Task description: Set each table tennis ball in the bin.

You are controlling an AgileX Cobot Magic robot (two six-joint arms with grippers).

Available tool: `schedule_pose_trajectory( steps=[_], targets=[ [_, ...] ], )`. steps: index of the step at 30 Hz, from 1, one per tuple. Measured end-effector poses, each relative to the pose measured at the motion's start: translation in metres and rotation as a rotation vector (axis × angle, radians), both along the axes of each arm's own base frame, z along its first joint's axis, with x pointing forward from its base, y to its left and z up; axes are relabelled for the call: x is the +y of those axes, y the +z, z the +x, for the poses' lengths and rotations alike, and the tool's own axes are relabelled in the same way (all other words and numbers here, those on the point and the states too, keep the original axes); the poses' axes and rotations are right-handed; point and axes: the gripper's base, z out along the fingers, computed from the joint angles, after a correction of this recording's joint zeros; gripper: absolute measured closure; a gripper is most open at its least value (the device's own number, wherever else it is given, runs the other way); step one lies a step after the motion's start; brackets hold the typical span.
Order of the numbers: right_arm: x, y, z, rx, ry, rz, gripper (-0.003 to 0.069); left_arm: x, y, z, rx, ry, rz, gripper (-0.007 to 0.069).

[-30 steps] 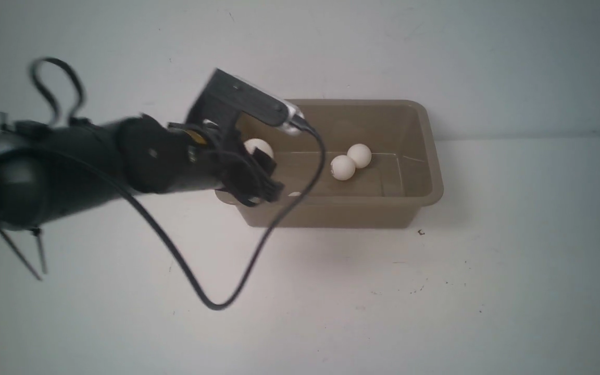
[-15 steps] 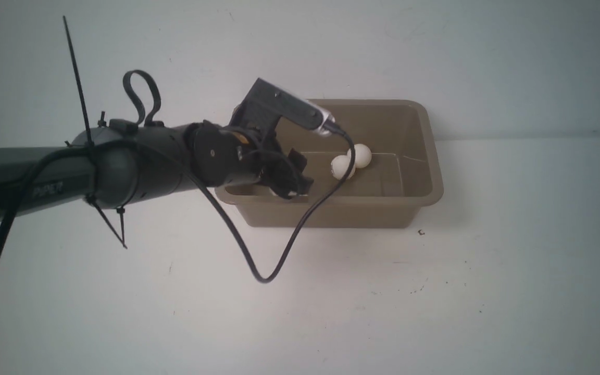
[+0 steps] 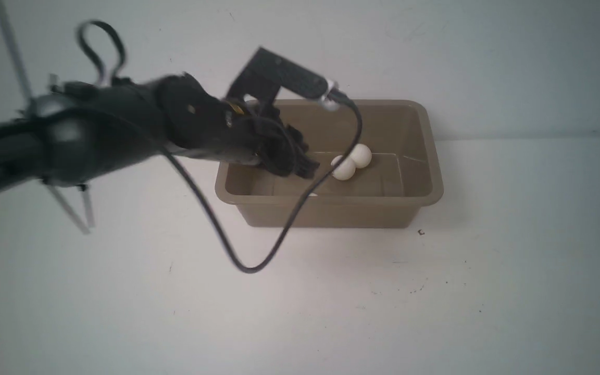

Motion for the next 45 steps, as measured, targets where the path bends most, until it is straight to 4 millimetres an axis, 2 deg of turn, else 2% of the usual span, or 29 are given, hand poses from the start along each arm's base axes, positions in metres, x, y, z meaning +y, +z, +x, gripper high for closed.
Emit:
schedule_pose_trajectory(
  steps=[2,3,5,6,8,12,16,22,31,38,45],
  targets=[
    [-0.001,0.000,0.000,-0.008,-0.006,-0.021,0.0675,0.010,0.020,-0.021,-0.034,0.000,-0.016,0.0589],
    [-0.003,0.000,0.001,-0.015,-0.015,-0.037,0.0675,0.015,0.026,-0.031,-0.046,0.000,-0.022,0.0608],
    [-0.004,0.000,0.002,-0.023,-0.027,-0.052,0.0675,0.025,0.035,-0.052,-0.073,0.007,-0.031,0.0624],
    [-0.005,-0.003,0.003,-0.043,-0.037,-0.061,0.0675,0.034,0.039,-0.068,-0.093,0.016,-0.038,0.0629],
    [-0.004,-0.008,0.006,-0.072,-0.040,-0.066,0.0675,0.042,0.043,-0.084,-0.119,0.024,-0.047,0.0629],
    [0.002,-0.036,0.015,-0.156,-0.015,-0.056,0.0675,0.065,0.041,-0.130,-0.152,0.035,-0.059,0.0629],
    [0.010,-0.073,0.024,-0.191,0.016,-0.022,0.0675,0.080,0.043,-0.162,-0.185,0.042,-0.089,0.0629],
    [0.016,-0.127,0.030,-0.205,0.034,0.060,0.0675,0.099,0.032,-0.198,-0.227,0.072,-0.131,0.0629],
    [0.018,-0.147,0.029,-0.238,0.042,0.103,0.0675,0.115,0.014,-0.231,-0.258,0.080,-0.157,0.0629],
    [0.016,-0.157,0.028,-0.155,0.030,0.080,0.0675,0.118,0.013,-0.244,-0.257,0.058,-0.166,0.0629],
    [0.015,-0.162,0.027,-0.099,0.020,0.058,0.0675,0.118,0.011,-0.246,-0.238,0.047,-0.164,0.0629]
  ],
)
